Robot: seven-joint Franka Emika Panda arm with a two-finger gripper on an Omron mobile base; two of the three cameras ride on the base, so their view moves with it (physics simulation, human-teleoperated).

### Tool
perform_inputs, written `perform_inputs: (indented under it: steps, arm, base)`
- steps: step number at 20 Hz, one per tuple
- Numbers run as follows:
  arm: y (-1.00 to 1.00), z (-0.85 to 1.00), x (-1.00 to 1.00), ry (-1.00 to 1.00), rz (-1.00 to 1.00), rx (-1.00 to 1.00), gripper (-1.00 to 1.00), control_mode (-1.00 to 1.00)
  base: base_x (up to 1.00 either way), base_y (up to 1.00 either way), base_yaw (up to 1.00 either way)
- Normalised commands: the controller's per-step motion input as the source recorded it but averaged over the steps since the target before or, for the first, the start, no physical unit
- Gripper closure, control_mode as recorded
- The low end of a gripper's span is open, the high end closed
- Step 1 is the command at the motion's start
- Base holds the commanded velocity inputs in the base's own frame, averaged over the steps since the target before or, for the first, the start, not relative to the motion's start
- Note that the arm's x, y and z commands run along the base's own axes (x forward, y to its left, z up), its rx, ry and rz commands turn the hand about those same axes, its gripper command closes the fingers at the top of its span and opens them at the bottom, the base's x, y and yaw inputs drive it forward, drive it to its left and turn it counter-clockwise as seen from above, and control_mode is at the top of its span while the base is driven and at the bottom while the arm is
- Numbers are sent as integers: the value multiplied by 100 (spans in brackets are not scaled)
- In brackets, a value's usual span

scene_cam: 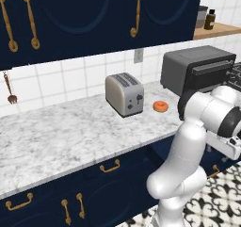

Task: Pick the ladle from the drawer and place it on the counter.

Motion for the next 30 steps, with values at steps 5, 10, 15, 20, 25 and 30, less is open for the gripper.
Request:
perform_inputs:
  steps: [5, 10, 15, 20, 25, 30]
  arm:
    - [0, -28, 24, -16, 0, 2, -100, -100]
    - [-4, -29, 33, -7, 0, 0, -100, -100]
    - [-14, -5, -19, -1, 0, -3, -100, -100]
    - [-85, -10, -76, 0, 0, -2, -100, -100]
    - [-100, 0, -97, 3, 0, 0, -100, -100]
    - [-92, 13, -99, 18, -6, 0, -100, -100]
  base:
    - [0, 0, 0]
    - [0, 0, 0]
    - [0, 0, 0]
    - [0, 0, 0]
    - [0, 0, 0]
    - [0, 0, 0]
